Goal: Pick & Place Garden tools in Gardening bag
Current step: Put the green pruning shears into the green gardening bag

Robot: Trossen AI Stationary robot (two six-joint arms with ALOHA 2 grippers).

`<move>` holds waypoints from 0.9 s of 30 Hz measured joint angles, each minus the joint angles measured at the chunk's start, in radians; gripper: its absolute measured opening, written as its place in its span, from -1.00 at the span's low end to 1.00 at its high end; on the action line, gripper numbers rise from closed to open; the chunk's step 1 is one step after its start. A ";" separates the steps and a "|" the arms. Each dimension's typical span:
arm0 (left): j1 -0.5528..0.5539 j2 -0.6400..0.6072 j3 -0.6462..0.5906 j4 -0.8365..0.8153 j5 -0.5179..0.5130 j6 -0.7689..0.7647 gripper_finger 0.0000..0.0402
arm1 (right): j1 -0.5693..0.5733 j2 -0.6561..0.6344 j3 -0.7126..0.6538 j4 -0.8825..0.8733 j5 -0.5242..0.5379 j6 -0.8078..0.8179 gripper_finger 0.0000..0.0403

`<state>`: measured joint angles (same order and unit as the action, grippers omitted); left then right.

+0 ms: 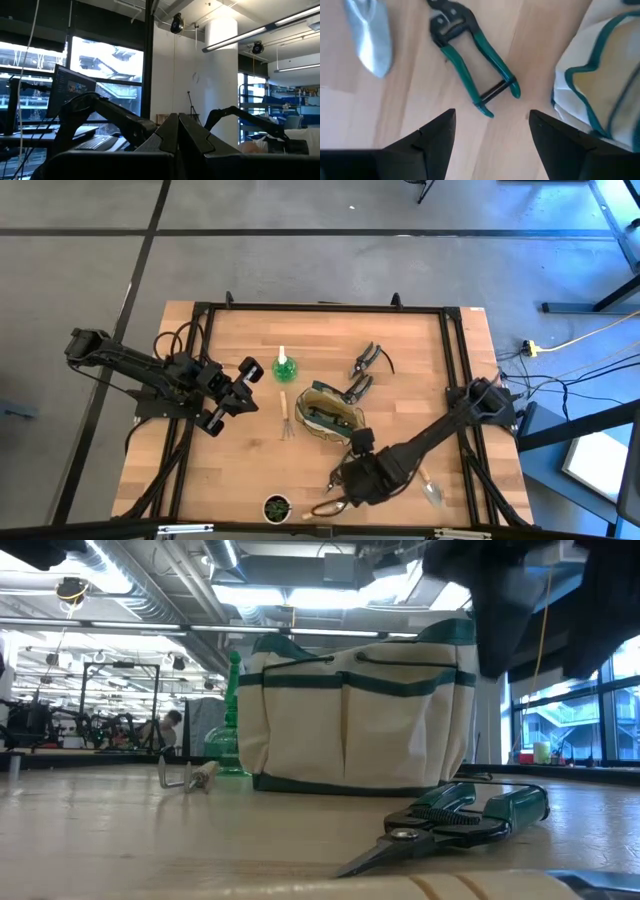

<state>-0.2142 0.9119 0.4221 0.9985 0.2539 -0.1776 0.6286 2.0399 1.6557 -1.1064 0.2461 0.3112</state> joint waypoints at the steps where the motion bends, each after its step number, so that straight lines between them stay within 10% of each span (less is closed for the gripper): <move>1: 0.000 0.000 0.000 0.000 0.000 0.000 -0.97 | -0.003 0.000 -0.009 0.016 -0.012 -0.017 0.26; 27: 0.000 0.000 0.000 -0.005 0.003 -0.022 -0.97 | -0.016 0.000 -0.221 0.372 -0.041 -0.218 -0.04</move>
<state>-0.2142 0.9119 0.4221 0.9932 0.2565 -0.1997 0.6127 2.0399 1.4344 -0.7347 0.2046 0.0932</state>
